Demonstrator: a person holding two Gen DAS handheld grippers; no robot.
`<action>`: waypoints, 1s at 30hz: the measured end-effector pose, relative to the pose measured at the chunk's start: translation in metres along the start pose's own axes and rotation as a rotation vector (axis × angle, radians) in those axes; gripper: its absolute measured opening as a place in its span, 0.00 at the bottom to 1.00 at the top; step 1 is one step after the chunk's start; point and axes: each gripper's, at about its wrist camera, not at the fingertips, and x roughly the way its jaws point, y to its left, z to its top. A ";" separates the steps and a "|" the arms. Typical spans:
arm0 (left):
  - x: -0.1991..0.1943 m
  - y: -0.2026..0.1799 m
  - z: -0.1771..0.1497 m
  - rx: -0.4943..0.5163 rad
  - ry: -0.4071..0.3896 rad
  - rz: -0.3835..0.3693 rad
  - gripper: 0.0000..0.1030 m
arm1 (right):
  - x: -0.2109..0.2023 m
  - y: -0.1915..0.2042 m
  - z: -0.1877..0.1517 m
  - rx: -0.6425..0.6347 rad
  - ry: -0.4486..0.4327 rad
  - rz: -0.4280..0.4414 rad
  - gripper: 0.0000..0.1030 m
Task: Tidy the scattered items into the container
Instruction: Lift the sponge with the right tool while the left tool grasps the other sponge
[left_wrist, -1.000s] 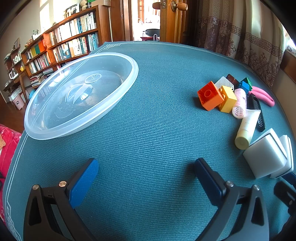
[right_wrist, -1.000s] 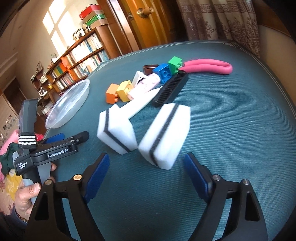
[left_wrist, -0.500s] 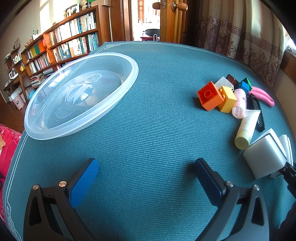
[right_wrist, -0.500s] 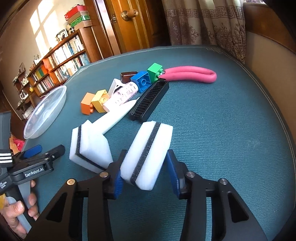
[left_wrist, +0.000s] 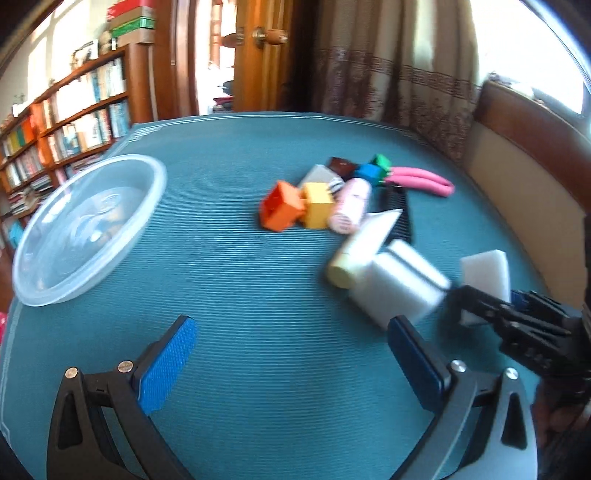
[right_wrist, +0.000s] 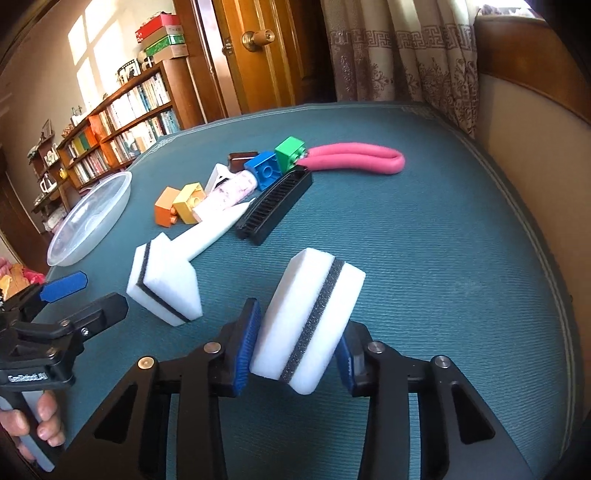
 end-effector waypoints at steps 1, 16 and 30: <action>-0.001 -0.006 0.002 0.001 -0.002 -0.012 1.00 | -0.002 -0.003 0.000 0.002 -0.006 -0.007 0.39; 0.030 -0.052 0.018 0.031 0.025 -0.007 0.89 | -0.008 -0.020 -0.004 0.024 -0.009 0.011 0.39; 0.026 -0.047 0.008 0.023 0.038 -0.096 0.49 | -0.010 -0.016 -0.005 0.016 -0.021 0.021 0.39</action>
